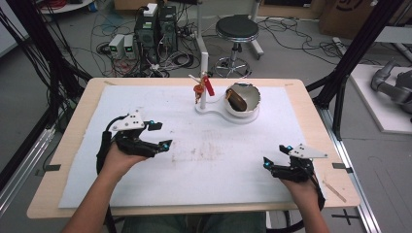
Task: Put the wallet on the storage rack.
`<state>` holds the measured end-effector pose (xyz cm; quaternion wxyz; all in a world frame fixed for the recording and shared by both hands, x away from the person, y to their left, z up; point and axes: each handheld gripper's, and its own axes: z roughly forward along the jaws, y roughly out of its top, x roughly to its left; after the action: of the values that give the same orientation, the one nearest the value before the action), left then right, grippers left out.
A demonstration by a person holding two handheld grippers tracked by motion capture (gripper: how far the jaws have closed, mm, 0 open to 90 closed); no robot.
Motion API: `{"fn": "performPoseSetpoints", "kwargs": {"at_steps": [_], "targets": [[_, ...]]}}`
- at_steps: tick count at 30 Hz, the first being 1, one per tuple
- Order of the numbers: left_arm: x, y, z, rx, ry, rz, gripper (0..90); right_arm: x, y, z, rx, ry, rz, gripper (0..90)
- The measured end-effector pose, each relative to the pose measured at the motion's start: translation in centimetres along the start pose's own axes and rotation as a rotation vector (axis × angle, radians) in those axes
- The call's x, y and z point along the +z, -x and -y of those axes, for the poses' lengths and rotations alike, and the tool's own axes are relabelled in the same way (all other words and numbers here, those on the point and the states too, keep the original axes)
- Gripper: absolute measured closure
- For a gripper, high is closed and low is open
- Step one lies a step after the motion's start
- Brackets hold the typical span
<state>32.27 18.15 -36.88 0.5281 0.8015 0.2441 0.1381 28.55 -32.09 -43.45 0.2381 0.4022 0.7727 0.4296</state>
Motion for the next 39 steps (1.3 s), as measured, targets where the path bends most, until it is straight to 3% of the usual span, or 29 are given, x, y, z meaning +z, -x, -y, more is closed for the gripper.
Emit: {"fn": "performPoseSetpoints", "kwargs": {"at_steps": [5,11,18,23,26,32,39], "targets": [[-1.7,-0.1,1.4,-0.034,0.007,-0.038,25.6,0.4,0.1,-0.4,0.0,0.008,-0.002,20.8],[-3.5,-0.7,3.2,-0.043,0.017,-0.093,25.6,1.2,-0.1,-0.6,-0.006,0.007,-0.015,20.8],[-4.9,-1.6,5.0,-0.066,0.04,-0.13,24.7,1.5,0.1,-0.8,0.012,0.016,-0.016,20.8],[-4.8,-1.8,5.6,-0.074,0.052,-0.136,23.2,1.4,0.1,-0.9,0.004,0.017,-0.014,20.8],[-4.3,-1.8,5.9,-0.061,0.032,-0.145,23.2,1.3,0.3,-0.8,0.012,0.02,-0.009,20.8],[-3.4,-1.7,6.3,-0.071,0.021,-0.131,23.2,1.6,0.5,-0.7,0.008,0.007,-0.016,20.8],[-3.4,-1.7,6.3,-0.078,0.021,-0.126,23.1,1.5,0.4,-0.7,0.005,0.007,-0.012,20.8]]}}
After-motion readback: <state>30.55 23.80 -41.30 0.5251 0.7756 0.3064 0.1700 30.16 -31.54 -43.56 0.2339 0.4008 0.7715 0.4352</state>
